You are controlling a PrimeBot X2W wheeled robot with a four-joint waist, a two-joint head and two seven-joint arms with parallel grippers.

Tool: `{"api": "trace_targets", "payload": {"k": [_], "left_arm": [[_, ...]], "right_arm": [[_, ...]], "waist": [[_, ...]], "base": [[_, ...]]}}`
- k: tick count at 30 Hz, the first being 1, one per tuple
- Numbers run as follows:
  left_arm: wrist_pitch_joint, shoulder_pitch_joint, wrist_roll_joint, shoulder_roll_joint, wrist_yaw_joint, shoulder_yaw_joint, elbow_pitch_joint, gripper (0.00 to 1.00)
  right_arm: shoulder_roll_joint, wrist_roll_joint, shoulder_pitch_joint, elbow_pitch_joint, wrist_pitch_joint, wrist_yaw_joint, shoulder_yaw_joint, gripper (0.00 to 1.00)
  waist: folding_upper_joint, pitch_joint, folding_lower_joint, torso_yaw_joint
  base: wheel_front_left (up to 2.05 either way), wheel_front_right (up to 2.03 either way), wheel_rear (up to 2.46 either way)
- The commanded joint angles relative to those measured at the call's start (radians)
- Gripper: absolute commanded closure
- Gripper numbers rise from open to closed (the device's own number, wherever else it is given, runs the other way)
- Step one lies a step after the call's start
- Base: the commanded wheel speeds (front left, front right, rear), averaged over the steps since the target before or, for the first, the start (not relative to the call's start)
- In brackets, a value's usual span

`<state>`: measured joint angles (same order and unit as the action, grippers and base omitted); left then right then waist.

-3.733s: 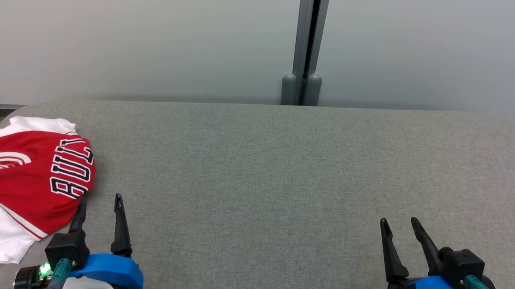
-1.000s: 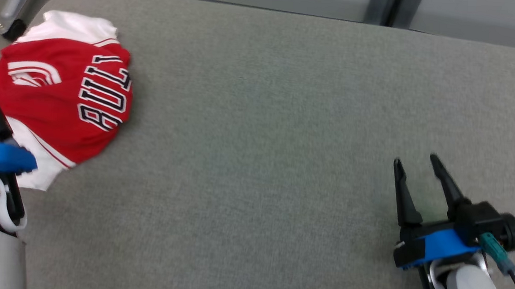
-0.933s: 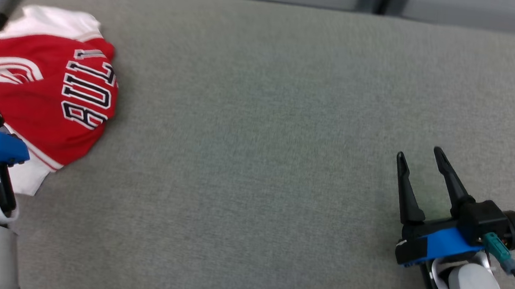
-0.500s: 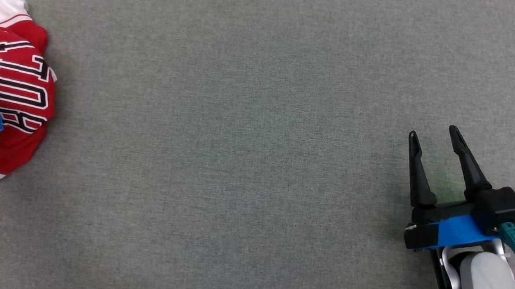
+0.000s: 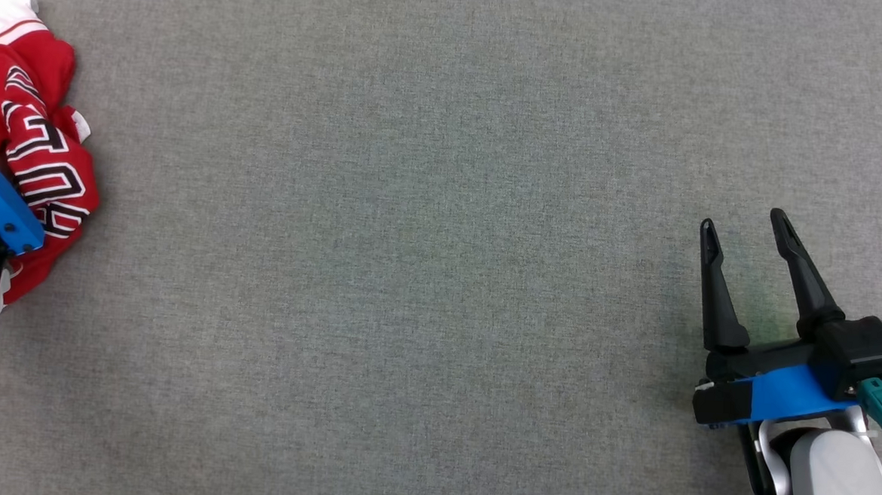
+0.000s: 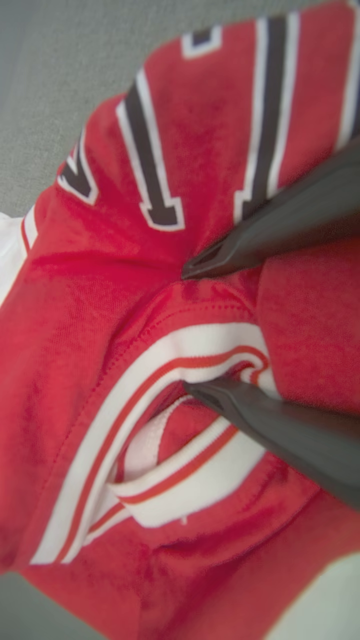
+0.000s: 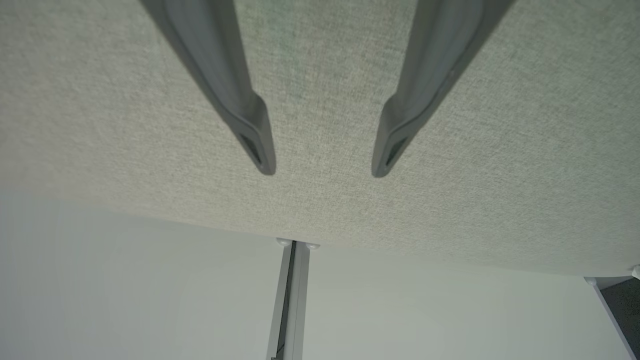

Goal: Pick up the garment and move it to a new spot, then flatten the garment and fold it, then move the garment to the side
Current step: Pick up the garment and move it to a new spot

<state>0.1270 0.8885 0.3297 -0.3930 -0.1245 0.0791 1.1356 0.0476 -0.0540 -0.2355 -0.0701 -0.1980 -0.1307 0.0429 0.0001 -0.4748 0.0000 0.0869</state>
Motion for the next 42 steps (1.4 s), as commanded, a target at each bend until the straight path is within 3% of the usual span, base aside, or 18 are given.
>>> {"api": "trace_targets", "payload": {"k": [1,2,3,4,15,20,27,37,42], "left_arm": [[0.02,0.009,0.013,0.022,-0.008,-0.02,0.019,0.0],[0.021,0.01,0.019,0.026,-0.009,-0.027,0.019,0.28],[0.016,0.013,0.024,0.026,-0.009,-0.037,0.019,0.95],[0.009,0.016,0.029,0.024,-0.009,-0.046,0.018,1.0],[-0.288,0.058,0.018,-0.014,-0.009,-0.12,-0.094,1.0],[-0.364,0.105,-0.016,-0.024,-0.008,-0.16,-0.184,1.0],[-0.375,0.176,-0.062,-0.007,-0.005,-0.219,-0.401,1.0],[-0.247,0.236,-0.061,0.057,-0.007,-0.315,-0.691,1.0],[-0.203,0.25,-0.041,0.105,-0.005,-0.375,-0.756,1.0]], "right_arm": [[0.007,-0.006,-0.005,0.009,0.002,0.0,0.002,0.0],[0.008,-0.006,-0.006,0.01,0.002,0.0,0.002,0.0],[0.008,-0.008,-0.007,0.012,0.005,0.0,0.002,0.0],[0.007,-0.009,-0.006,0.012,0.006,0.0,0.002,0.0],[0.005,0.03,0.009,-0.035,-0.02,0.0,-0.015,0.0],[0.006,0.075,0.009,-0.066,-0.038,0.0,-0.031,0.0],[0.005,0.133,0.017,-0.113,-0.061,0.0,-0.05,0.0],[0.005,0.212,0.023,-0.144,-0.068,0.0,-0.079,0.0],[0.005,0.241,0.03,-0.139,-0.068,0.0,-0.081,0.0]], "waist": [[-0.0001,0.0,0.0,0.0],[-0.0001,0.001,0.0,0.0],[-0.0001,0.001,0.0,0.0],[-0.0001,0.002,0.0,0.0],[-0.0001,0.081,0.0,-0.005],[-0.0001,0.135,0.0,-0.021],[-0.0001,0.198,0.0,-0.087],[-0.0001,0.228,0.0,-0.261],[-0.0001,0.223,0.0,-0.338]], "base": [[0.0,0.0,0.0],[0.0,0.0,0.0],[0.0,0.0,0.0],[0.0,0.0,0.0],[0.0,0.0,0.0],[0.0,0.0,0.0],[0.0,0.0,0.0],[0.0,0.0,0.0],[0.0,0.0,0.0]]}}
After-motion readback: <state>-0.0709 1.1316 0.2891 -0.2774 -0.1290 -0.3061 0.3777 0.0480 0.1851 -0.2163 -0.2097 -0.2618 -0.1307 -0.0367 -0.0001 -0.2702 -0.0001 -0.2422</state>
